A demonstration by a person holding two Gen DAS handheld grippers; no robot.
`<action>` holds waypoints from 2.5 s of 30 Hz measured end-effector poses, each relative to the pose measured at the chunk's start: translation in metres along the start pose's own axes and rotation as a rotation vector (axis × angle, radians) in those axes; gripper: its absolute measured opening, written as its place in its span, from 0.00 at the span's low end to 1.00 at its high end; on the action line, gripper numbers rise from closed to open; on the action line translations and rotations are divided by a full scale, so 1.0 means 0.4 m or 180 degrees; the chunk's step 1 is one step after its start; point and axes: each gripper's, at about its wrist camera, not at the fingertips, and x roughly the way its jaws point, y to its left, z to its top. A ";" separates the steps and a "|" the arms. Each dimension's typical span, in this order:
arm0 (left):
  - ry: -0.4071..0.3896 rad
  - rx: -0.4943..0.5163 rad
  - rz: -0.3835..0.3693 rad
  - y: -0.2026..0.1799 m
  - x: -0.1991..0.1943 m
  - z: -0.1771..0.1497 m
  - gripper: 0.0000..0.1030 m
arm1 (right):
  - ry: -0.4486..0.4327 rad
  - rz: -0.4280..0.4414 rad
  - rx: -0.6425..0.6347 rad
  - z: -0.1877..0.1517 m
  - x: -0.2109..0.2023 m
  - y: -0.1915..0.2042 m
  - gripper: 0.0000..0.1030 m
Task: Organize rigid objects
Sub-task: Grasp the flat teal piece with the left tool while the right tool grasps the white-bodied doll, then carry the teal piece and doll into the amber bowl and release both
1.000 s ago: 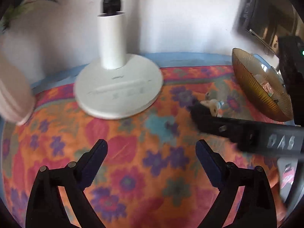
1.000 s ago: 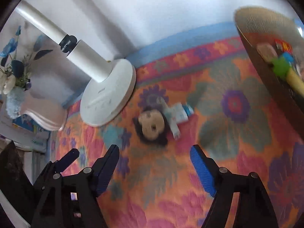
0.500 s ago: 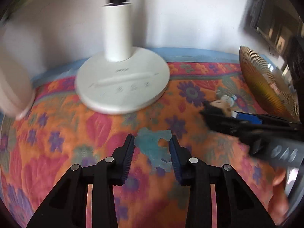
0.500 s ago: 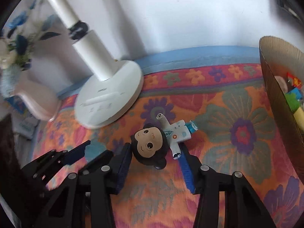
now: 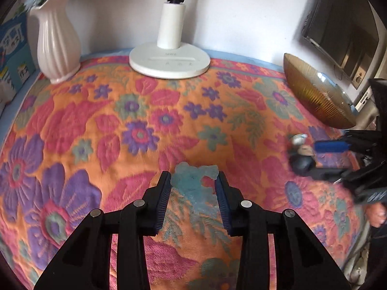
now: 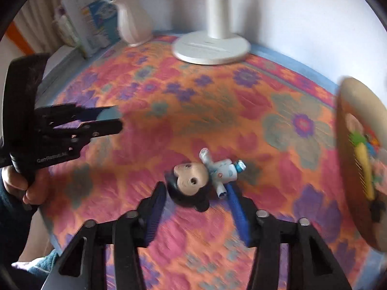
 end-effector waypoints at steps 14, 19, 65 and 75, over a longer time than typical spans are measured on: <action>-0.0091 0.0306 0.0143 -0.050 0.004 -0.018 0.33 | -0.0334 0.0625 0.2092 -0.067 0.032 -0.021 0.63; -0.0081 0.0300 0.0128 -0.050 0.005 -0.020 0.33 | -0.0496 0.0205 0.2680 -0.054 0.034 -0.011 0.63; -0.0618 0.1037 -0.0818 -0.626 0.045 0.410 0.40 | -0.1495 -0.1090 0.2621 -0.109 -0.424 -0.526 0.43; -0.0466 0.0543 -0.0824 -0.438 0.016 0.345 0.80 | -0.1378 -0.0899 0.2441 -0.108 -0.420 -0.450 0.61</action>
